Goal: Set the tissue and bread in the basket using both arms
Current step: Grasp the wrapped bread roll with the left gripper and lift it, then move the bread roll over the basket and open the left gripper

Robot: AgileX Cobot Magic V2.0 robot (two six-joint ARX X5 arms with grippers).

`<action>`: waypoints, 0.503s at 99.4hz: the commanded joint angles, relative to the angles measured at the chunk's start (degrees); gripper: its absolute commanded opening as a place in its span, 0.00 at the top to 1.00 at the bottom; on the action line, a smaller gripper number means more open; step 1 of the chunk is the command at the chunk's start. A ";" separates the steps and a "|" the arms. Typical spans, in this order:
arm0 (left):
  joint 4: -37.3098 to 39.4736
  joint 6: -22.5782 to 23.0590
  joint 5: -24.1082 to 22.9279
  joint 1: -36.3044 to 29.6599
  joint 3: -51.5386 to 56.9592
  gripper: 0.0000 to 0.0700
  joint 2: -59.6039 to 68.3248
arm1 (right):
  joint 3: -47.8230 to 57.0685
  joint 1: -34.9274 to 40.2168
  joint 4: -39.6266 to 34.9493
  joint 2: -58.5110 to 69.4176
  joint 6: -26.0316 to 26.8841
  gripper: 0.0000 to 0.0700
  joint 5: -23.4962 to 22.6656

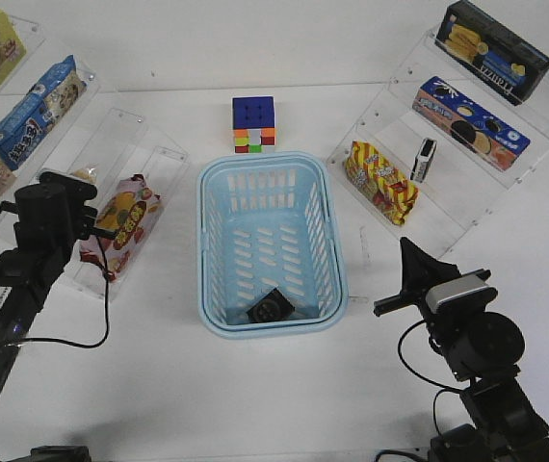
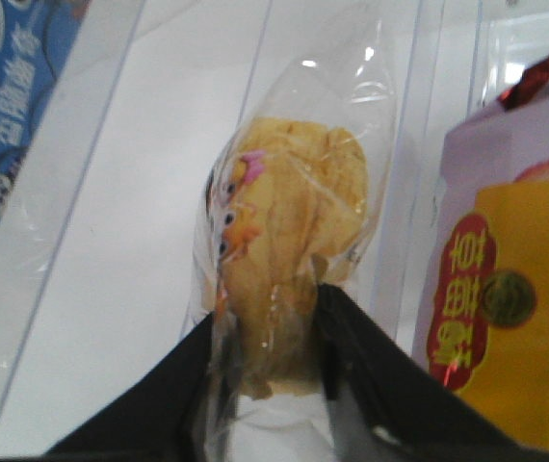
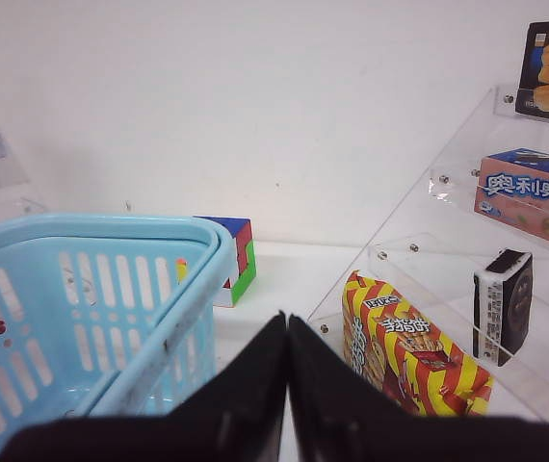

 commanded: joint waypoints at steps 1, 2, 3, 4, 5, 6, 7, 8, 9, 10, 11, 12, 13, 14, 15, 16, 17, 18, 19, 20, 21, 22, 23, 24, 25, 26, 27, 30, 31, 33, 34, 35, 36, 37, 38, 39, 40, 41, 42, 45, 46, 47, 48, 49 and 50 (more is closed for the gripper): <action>1.14 -2.71 1.25 -1.55 3.19 1.00 -1.75 | 0.66 0.31 0.52 0.26 0.55 0.99 -0.02; 1.11 -3.04 1.75 -1.81 3.50 1.00 -1.97 | 0.66 0.31 0.52 0.26 0.55 0.99 -0.02; 1.11 -3.32 2.27 -2.05 3.76 1.00 -2.19 | 0.66 0.31 0.52 0.26 0.55 0.99 -0.02; 1.11 -3.65 2.89 -2.32 4.00 1.00 -2.45 | 0.66 0.31 0.52 0.26 0.55 0.99 -0.02; 1.14 -4.04 3.56 -2.60 4.24 1.00 -2.73 | 0.66 0.31 0.55 0.26 0.55 0.99 -0.02; 1.14 -4.48 4.33 -2.86 4.48 1.00 -3.04 | 0.66 0.31 0.52 0.26 0.55 0.99 -0.02; 1.14 -4.83 5.11 -3.15 4.70 1.00 -3.30 | 0.66 0.31 0.55 0.26 0.55 0.99 -0.02; 1.18 -5.18 5.99 -3.43 4.90 1.00 -3.56 | 0.66 0.31 0.55 0.26 0.55 0.99 -0.02; 1.20 -5.60 6.88 -3.72 5.11 1.00 -3.82 | 0.66 0.31 0.52 0.26 0.55 0.99 -0.02; 1.18 -5.97 7.80 -4.02 5.33 1.00 -4.11 | 0.66 0.31 0.52 0.26 0.55 0.99 -0.02; 1.20 -6.29 8.81 -4.33 5.53 1.00 -4.35 | 0.66 0.31 0.52 0.26 0.55 0.99 -0.02; 1.20 -6.67 9.84 -4.63 5.73 1.00 -4.59 | 0.66 0.31 0.52 0.26 0.55 0.99 -0.02; 1.20 -7.10 10.88 -4.94 5.92 1.00 -4.87 | 0.66 0.31 0.52 0.26 0.55 0.99 -0.02; 1.22 -7.56 11.96 -5.27 6.08 1.00 -5.14 | 0.66 0.31 0.52 0.26 0.55 0.99 -0.02; 1.25 -8.02 13.11 -5.60 6.25 1.00 -5.38 | 0.66 0.31 0.52 0.26 0.55 0.99 -0.02; 1.25 -8.50 14.25 -5.95 6.43 1.00 -5.62 | 0.66 0.31 0.52 0.26 0.55 0.99 -0.02; 1.25 -9.03 15.47 -6.29 6.56 1.00 -5.81 | 0.66 0.31 0.52 0.26 0.55 0.99 -0.02; 1.29 -9.55 16.70 -6.67 6.67 1.00 -6.01 | 0.66 0.31 0.52 0.26 0.55 0.99 -0.02; 1.40 -10.08 17.97 -7.04 6.78 1.00 -6.23 | 0.66 0.31 0.52 0.26 0.55 0.99 -0.02; 1.46 -10.67 19.23 -7.43 6.86 1.00 -6.43 | 0.66 0.31 0.52 0.26 0.55 0.99 -0.02; 1.57 -11.19 20.46 -7.80 6.93 1.00 -6.62 | 0.66 0.31 0.52 0.26 0.55 0.99 -0.02; 1.66 -11.76 21.75 -8.17 6.97 1.00 -6.80 | 0.66 0.31 0.52 0.26 0.55 0.99 -0.02; 1.75 -12.35 23.02 -8.57 7.02 1.00 -6.97 | 0.66 0.31 0.52 0.26 0.55 0.99 -0.02; 1.86 -12.87 24.28 -8.96 7.06 1.00 -7.10 | 0.66 0.31 0.52 0.26 0.55 0.99 -0.02; 2.01 -13.46 25.57 -9.38 7.10 1.00 -7.21 | 0.66 0.31 0.52 0.26 0.55 0.99 -0.02; 2.14 -14.10 26.86 -9.77 7.13 1.00 -7.32 | 0.66 0.31 0.52 0.26 0.55 0.99 -0.02; 2.29 -14.71 28.06 -10.19 7.13 1.00 -7.39 | 0.66 0.31 0.52 0.26 0.55 0.99 -0.02; 2.78 -16.57 31.58 -11.43 7.13 1.00 -7.52 | 0.66 0.31 0.55 0.26 0.55 0.99 0.00; 2.89 -17.11 32.68 -11.85 7.13 1.00 -7.52 | 0.66 0.31 0.55 0.26 0.55 0.99 0.00; 3.02 -18.18 34.67 -12.72 7.13 1.00 -7.52 | 0.66 0.31 0.55 0.26 0.55 0.99 0.00; 3.04 -18.60 35.60 -13.16 7.13 1.00 -7.52 | 0.66 0.31 0.55 0.26 0.55 0.99 0.00; 3.04 -18.97 36.44 -13.62 7.13 1.00 -7.48 | 0.66 0.31 0.55 0.26 0.55 0.99 0.00; 3.04 -19.32 37.22 -14.10 7.13 1.00 -7.43 | 0.66 0.31 0.55 0.26 0.55 0.99 0.00; 3.04 -19.61 37.97 -14.56 7.13 1.00 -7.34 | 0.66 0.31 0.55 0.26 0.55 0.99 0.00; 3.06 -19.82 38.64 -15.04 7.13 1.00 -7.21 | 0.66 0.31 0.55 0.26 0.55 0.99 0.00; 3.04 -19.89 39.26 -15.54 7.13 1.00 -7.08 | 0.66 0.31 0.55 0.26 0.55 0.99 0.00; 3.02 -19.96 39.78 -16.04 7.13 1.00 -6.97 | 0.66 0.31 0.55 0.26 0.55 0.99 0.00; 2.97 -19.98 40.28 -16.55 7.13 1.00 -6.82 | 0.66 0.31 0.55 0.26 0.55 0.99 0.00; 2.91 -19.96 40.68 -17.05 7.13 1.00 -6.71 | 0.66 0.31 0.55 0.26 0.55 0.99 0.00; 2.71 -19.96 41.48 -18.58 7.13 1.00 -6.29 | 0.66 0.31 0.55 0.26 0.55 0.99 0.00; 2.62 -19.96 41.66 -19.10 7.13 1.00 -6.14 | 0.66 0.31 0.55 0.26 0.55 0.99 0.00; 2.58 -19.96 41.81 -19.63 7.13 1.00 -5.97 | 0.66 0.31 0.55 0.26 0.55 0.99 0.00; 2.49 -19.96 41.90 -20.15 7.13 1.00 -5.81 | 0.66 0.31 0.55 0.26 0.55 0.99 0.00; 2.45 -19.96 41.90 -20.65 7.13 1.00 -5.64 | 0.66 0.31 0.55 0.26 0.55 0.99 0.00; 2.43 -19.93 41.90 -21.16 7.13 0.99 -5.46 | 0.66 0.31 0.55 0.26 0.55 0.99 0.00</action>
